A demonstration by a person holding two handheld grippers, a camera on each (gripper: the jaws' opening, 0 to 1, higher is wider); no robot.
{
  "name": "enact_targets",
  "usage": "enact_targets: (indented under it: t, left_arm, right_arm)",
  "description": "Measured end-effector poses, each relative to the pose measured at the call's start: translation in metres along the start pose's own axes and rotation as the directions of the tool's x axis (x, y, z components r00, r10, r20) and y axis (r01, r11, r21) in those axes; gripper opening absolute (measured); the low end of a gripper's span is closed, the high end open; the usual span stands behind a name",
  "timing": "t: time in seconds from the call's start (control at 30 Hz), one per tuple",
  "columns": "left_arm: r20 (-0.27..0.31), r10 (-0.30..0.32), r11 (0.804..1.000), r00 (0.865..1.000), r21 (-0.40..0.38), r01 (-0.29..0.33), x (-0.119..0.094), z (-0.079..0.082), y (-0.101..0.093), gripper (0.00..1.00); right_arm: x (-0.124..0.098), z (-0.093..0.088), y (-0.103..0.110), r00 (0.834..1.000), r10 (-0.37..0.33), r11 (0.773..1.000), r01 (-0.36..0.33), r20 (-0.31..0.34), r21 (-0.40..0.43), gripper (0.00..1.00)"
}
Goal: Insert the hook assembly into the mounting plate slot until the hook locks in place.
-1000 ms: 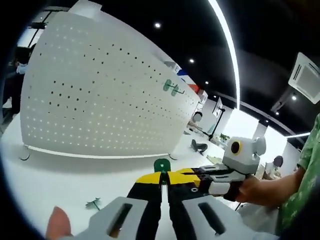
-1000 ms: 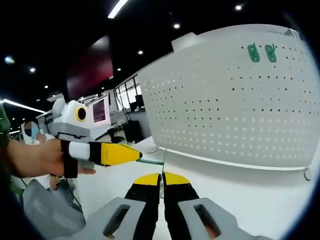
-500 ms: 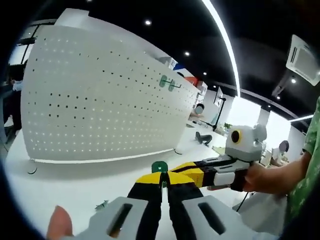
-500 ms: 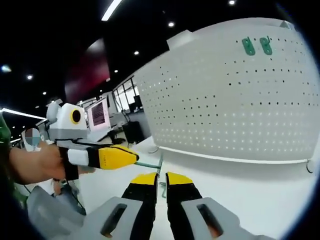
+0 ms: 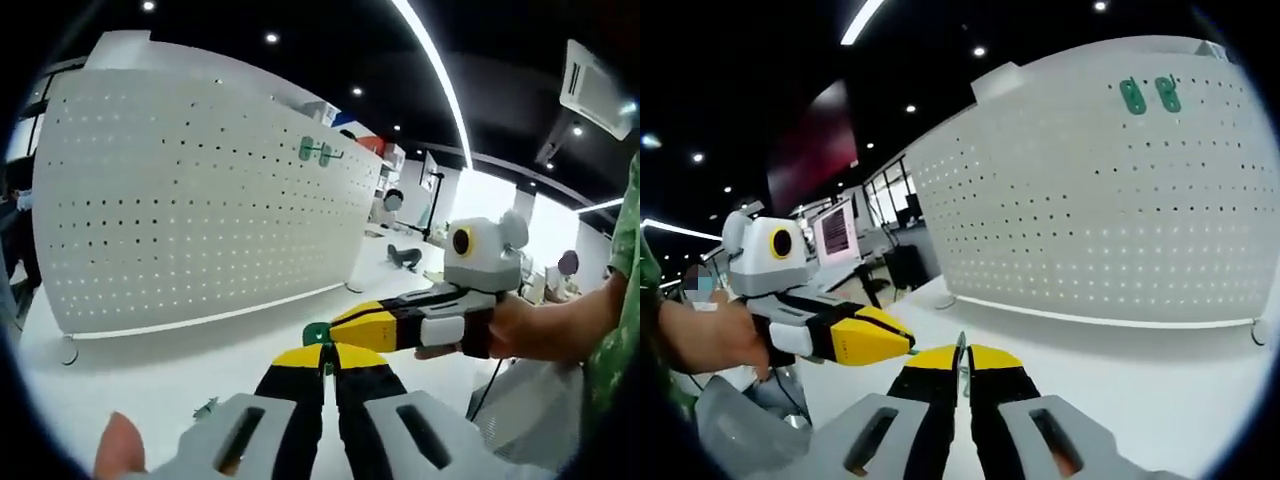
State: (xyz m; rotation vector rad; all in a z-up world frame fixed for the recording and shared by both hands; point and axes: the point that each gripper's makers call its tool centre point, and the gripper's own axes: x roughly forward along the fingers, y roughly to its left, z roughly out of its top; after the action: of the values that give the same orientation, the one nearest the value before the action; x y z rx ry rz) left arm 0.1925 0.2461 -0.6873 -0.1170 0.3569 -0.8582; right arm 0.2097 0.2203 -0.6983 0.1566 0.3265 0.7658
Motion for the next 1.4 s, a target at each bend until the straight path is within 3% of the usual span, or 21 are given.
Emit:
enact_targets:
  t: [1.1,1.4]
  left_arm:
    - [-0.014,-0.019,0.995,1.0,0.1,0.021,0.0034,0.0021,-0.0087,0.03]
    - [-0.007,0.017,0.993,1.0,0.114,-0.016,0.0024,0.0014,-0.0019,0.03]
  right_arm:
    - [0.0013,-0.0025,-0.0025,1.0,0.008,0.996,-0.007,-0.009,0.091,0.02]
    - [-0.0009,0.0053,-0.0026,1.0,0.006,0.994,-0.008,0.024,0.113,0.0]
